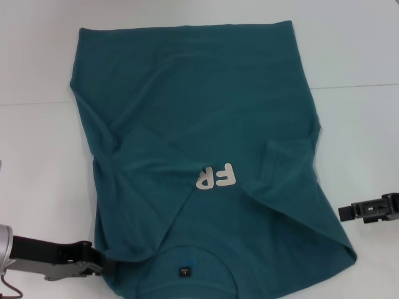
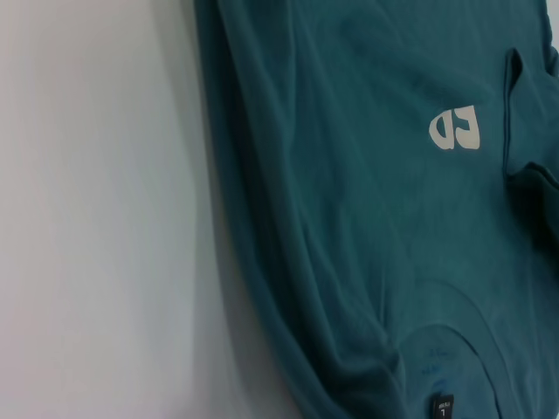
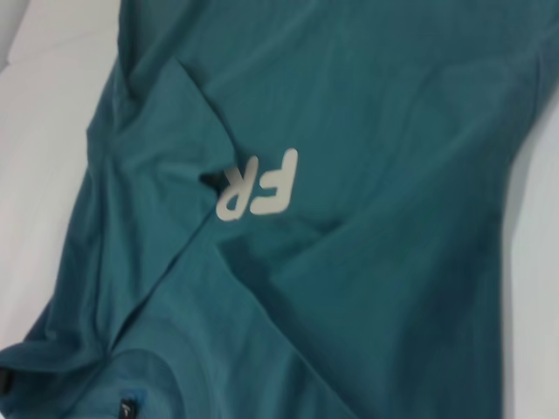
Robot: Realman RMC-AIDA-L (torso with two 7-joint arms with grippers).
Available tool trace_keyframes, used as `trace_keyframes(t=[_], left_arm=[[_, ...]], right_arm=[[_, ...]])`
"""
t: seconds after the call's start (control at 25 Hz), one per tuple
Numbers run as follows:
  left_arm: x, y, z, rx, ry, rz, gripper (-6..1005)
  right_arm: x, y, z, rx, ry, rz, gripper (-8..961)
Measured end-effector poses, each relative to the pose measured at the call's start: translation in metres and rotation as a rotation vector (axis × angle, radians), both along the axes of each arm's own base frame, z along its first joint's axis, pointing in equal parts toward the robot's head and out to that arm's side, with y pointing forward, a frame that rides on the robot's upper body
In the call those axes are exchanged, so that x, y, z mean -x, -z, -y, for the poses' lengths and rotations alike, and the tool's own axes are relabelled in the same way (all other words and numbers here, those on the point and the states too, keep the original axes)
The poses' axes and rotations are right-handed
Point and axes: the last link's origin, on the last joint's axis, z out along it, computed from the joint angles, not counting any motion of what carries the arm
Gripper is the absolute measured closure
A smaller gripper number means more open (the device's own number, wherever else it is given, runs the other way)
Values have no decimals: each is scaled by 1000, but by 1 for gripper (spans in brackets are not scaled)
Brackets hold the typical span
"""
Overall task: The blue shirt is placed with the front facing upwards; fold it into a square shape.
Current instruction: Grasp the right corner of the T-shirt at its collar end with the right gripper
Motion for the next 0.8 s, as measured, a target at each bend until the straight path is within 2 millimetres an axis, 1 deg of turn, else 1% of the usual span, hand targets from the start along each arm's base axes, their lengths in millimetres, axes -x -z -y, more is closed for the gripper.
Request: trace_keyframes(t=[0.16,0.56,0.8], left_arm=[[0,1,0,2,1,2,920],[-1,1,0,1,2,4,919],[-1,1,-1,-1,4,3,919]], right_arm=[[-4,1,4,26,16,27,29],[-7,-1,6,71,43,63,28],[-11,8,8,80,62,50,29]])
